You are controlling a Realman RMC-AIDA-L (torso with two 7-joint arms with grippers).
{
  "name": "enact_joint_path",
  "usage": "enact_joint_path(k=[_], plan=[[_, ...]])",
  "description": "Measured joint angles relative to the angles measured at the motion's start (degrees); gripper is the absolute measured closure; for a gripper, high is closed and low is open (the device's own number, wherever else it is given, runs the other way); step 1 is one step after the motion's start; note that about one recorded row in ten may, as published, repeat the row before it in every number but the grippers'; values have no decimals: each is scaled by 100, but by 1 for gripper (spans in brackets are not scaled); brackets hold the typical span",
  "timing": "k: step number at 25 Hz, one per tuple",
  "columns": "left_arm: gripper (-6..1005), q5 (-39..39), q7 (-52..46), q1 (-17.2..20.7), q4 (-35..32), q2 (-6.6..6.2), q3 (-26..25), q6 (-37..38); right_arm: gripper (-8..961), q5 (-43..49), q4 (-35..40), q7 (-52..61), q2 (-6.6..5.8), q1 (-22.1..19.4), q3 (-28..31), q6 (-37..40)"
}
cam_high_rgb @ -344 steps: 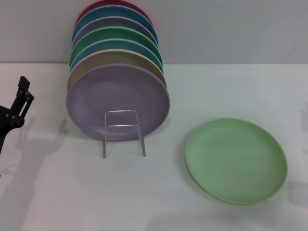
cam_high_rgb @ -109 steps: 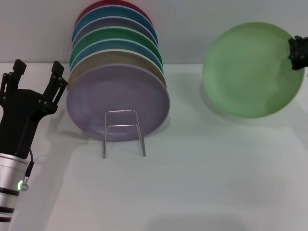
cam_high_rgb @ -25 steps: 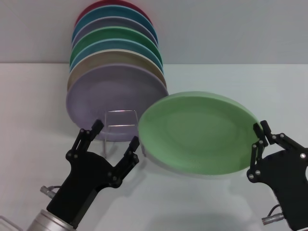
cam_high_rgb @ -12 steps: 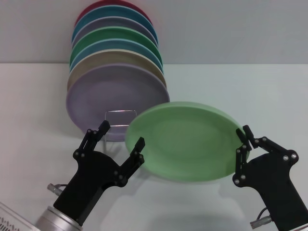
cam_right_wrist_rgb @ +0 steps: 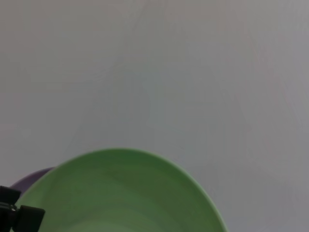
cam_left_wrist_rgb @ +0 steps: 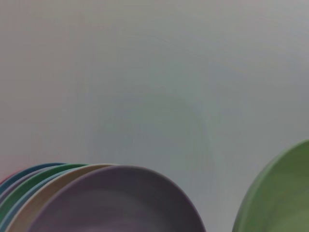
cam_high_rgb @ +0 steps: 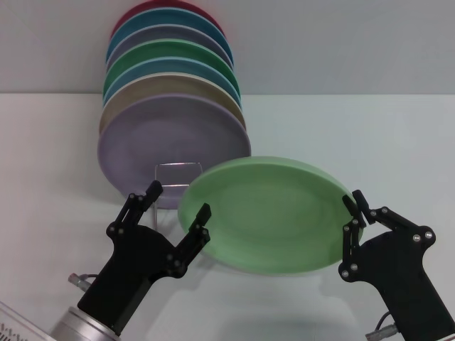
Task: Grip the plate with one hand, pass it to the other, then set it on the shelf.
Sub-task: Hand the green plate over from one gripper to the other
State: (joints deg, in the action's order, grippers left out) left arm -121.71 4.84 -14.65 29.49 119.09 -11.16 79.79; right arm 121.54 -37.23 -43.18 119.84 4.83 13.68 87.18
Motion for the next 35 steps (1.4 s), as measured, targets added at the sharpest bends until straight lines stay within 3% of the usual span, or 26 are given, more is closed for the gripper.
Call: enact_joint_path(k=[4,8,19,24,35], plan=[[216,0,0,3,-17,0,0,-8,931,0,-3,-8,-5,-5,-5,0],[436,-3,-1,11,-28,0,9,-9,932,0,-3,-10,-13,-23,-6,2],[672,-18,-1,-45,-35,0,2,-72,932,1,-3,-105,-13,-20,-14,-3],[674,-22,-1,-64,-27,0,-1,-120,932,1,-3,-120,-13,-18,-37,-4],[783,-40,-1,-73,-30,0,-1,-140,932,-1,-1,-121,-13,-21,-61,-4]])
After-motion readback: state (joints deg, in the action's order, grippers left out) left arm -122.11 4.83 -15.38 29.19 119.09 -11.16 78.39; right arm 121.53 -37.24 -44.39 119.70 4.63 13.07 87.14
